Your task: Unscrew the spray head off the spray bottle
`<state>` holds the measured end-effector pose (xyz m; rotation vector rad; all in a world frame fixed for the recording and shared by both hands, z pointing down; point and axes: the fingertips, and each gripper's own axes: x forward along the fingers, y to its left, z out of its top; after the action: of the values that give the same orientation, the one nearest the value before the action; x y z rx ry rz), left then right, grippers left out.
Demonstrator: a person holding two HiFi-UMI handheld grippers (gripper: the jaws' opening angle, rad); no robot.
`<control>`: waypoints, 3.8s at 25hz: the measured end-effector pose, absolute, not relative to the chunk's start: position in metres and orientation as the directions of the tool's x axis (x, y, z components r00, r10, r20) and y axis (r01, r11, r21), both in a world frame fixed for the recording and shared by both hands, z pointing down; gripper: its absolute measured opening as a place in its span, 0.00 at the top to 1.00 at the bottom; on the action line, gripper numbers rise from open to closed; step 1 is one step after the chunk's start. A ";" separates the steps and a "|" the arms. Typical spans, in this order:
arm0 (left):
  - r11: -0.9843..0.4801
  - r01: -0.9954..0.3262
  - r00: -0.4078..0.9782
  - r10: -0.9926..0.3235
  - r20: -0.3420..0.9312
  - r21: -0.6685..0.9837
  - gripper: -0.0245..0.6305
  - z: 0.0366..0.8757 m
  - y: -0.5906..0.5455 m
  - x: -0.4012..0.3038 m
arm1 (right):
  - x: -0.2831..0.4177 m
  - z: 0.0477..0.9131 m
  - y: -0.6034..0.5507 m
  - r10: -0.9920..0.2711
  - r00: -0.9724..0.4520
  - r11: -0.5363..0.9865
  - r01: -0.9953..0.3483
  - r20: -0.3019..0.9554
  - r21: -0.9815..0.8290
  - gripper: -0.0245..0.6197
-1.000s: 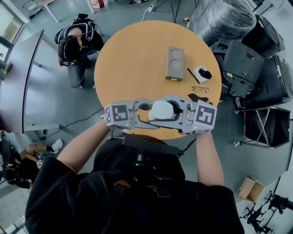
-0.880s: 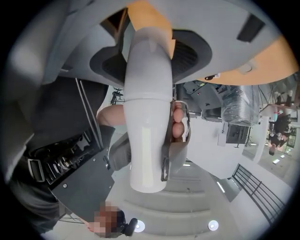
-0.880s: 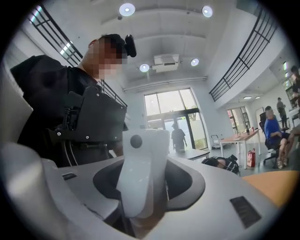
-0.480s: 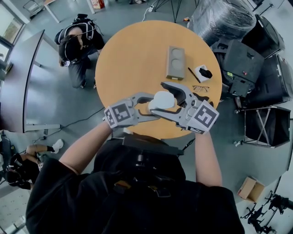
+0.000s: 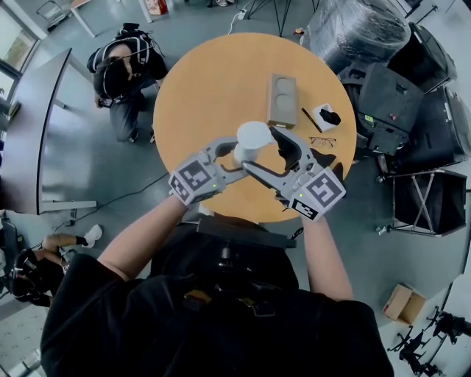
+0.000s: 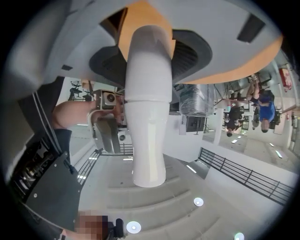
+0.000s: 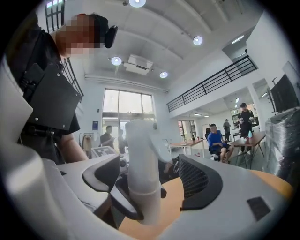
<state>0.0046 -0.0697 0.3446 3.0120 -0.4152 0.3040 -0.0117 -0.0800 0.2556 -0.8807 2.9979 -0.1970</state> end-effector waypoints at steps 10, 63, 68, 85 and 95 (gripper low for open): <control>-0.854 -0.519 0.833 -0.509 0.217 -0.012 0.50 0.338 -0.100 0.004 | -0.027 0.268 -0.101 -0.688 -0.718 0.690 -0.693 0.109 -0.211 0.43; -0.826 -0.560 0.814 -0.533 0.230 0.068 0.49 0.344 -0.110 0.012 | -0.022 0.255 -0.116 -0.771 -0.636 0.631 -0.768 0.022 -0.108 0.49; -0.853 -0.518 0.839 -0.494 0.226 0.058 0.50 0.346 -0.105 0.014 | -0.017 0.255 -0.114 -0.731 -0.682 0.677 -0.728 0.013 -0.102 0.59; -0.983 -0.178 0.976 -0.171 0.139 0.046 0.50 0.337 -0.075 0.020 | -0.018 0.213 -0.084 -0.404 -0.909 0.915 -0.401 -0.098 -0.047 0.60; -0.976 -0.209 0.969 -0.197 0.148 0.067 0.50 0.348 -0.080 0.021 | -0.011 0.172 -0.091 -0.419 -0.899 0.908 -0.419 -0.128 -0.024 0.60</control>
<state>0.0209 -0.0802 0.3484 3.0362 -0.3132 0.2156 -0.0109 -0.0907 0.1719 -0.6487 2.9405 0.0069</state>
